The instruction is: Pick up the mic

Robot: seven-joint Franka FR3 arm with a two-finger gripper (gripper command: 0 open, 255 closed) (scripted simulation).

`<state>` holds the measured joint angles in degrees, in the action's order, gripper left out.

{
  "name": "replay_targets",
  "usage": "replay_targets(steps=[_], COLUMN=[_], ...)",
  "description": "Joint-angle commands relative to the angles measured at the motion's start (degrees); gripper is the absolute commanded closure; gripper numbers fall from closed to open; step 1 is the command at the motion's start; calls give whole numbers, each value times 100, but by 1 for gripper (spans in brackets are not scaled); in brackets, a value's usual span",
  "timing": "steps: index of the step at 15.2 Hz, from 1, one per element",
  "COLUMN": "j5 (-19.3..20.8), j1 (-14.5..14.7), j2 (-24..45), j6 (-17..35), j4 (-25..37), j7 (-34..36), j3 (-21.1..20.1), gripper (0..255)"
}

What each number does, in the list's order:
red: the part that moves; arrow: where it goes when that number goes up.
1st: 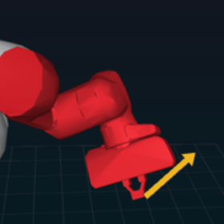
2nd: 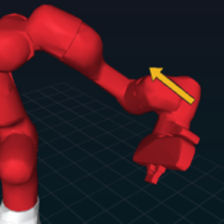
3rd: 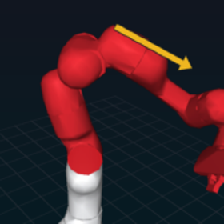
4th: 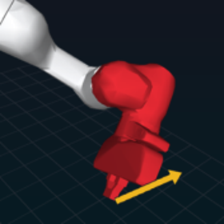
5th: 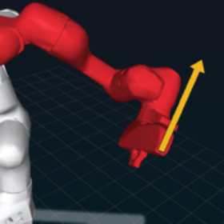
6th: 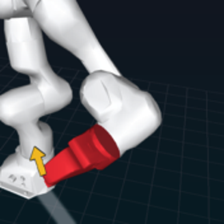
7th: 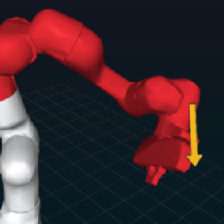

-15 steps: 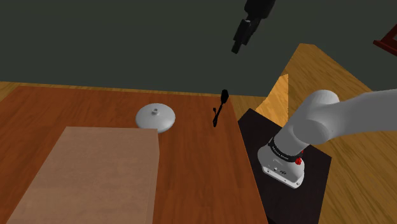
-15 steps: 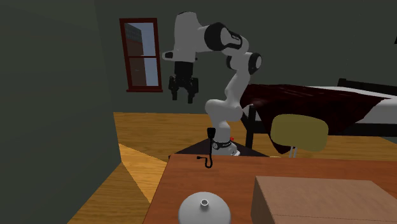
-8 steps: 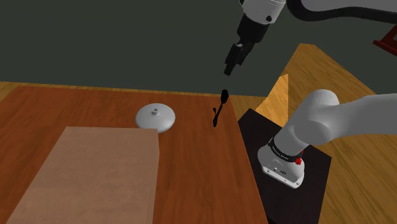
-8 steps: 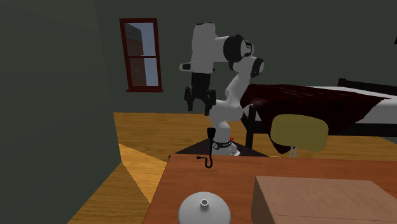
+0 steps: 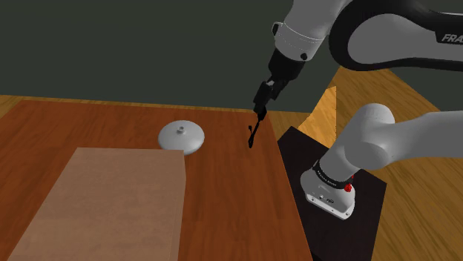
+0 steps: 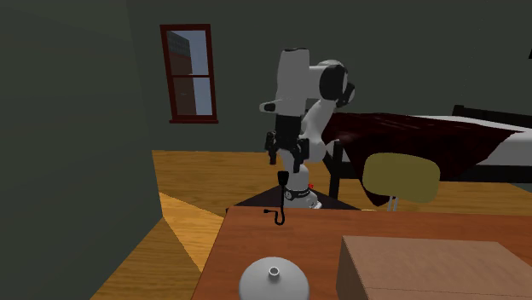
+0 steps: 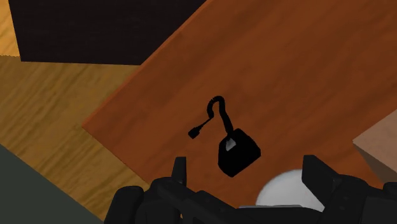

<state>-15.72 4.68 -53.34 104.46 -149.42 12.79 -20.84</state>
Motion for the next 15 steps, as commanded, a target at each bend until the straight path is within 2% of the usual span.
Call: replay_targets(steps=[1,4,6,7,15], j5=[-42,-118,-118,-118,-116], j1=[22,59,59,61,62], j2=[-18,-15,-16,-25,-36], j6=[141,409,409,408,401], j4=[-157,-424,-425,-434,-440], j7=[2,-3,-3,-6,-10], j3=[-39,-116,-116,-114,-107], gripper=[0,0,0,255,255])
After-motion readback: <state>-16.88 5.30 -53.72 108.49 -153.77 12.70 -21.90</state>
